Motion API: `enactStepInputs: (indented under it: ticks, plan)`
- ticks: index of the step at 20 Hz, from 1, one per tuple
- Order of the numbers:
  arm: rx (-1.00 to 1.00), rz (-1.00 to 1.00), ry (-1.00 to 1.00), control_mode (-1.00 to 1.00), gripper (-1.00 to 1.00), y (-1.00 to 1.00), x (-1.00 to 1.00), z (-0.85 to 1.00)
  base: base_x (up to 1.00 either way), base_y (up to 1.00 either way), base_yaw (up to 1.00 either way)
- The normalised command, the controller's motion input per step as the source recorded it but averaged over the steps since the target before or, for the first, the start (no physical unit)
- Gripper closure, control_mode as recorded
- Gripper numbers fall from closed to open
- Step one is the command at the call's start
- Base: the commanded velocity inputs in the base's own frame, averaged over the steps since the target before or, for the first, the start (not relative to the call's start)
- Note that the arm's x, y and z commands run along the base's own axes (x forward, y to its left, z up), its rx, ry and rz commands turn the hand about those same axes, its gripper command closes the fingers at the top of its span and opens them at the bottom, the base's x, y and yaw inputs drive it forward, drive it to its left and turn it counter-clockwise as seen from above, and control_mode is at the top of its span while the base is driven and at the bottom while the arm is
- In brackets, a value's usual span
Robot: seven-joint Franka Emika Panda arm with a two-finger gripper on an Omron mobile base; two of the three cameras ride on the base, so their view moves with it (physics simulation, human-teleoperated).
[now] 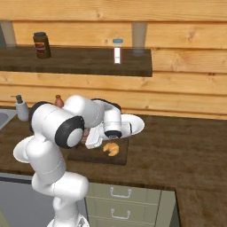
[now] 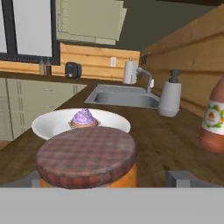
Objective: From the different types of pastries on the counter, select a croissant and place it on the cutting board. Then retrieve a jar of jam from the cabinet and place it alongside the croissant on the cutting board.
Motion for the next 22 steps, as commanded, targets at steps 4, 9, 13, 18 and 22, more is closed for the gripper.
enactStepInputs:
  ticks: [4, 9, 13, 18, 22]
  plan:
    - [0.00, 0.00, 0.05, -1.00, -1.00, -0.05, -0.02, -0.01, 0.00, 0.00, 0.00]
    - [0.00, 0.01, 0.10, -1.00, -1.00, -0.01, 0.00, -0.29, 0.00, 0.00, 0.00]
    - [0.00, 0.02, 0.01, -1.00, -1.00, -0.01, -0.05, -0.21, 0.00, 0.00, 0.00]
    - [0.00, 0.03, -0.01, -1.00, 1.00, 0.00, -0.12, -0.28, 0.00, 0.00, 0.00]
    - [0.00, 0.02, 0.00, -1.00, 1.00, -0.01, -0.12, -0.22, 0.00, 0.00, 0.00]
